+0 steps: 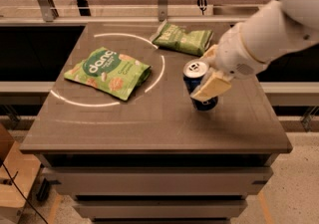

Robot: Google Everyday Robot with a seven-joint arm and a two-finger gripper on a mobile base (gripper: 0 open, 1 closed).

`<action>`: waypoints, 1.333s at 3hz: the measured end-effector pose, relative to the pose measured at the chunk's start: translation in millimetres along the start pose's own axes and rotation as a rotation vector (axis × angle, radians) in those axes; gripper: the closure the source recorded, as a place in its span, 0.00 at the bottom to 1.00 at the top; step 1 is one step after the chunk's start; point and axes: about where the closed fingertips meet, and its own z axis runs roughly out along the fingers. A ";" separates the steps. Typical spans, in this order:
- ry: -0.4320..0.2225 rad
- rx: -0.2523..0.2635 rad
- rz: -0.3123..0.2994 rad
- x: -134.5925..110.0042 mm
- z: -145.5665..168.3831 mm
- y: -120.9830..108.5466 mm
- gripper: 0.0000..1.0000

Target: Knock pepsi can over

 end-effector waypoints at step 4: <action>0.317 -0.059 -0.098 -2.2 37.6 21.3 0.36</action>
Offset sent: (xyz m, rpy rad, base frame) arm 0.0246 -0.0507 -0.0698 -0.9086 -0.0040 -0.0632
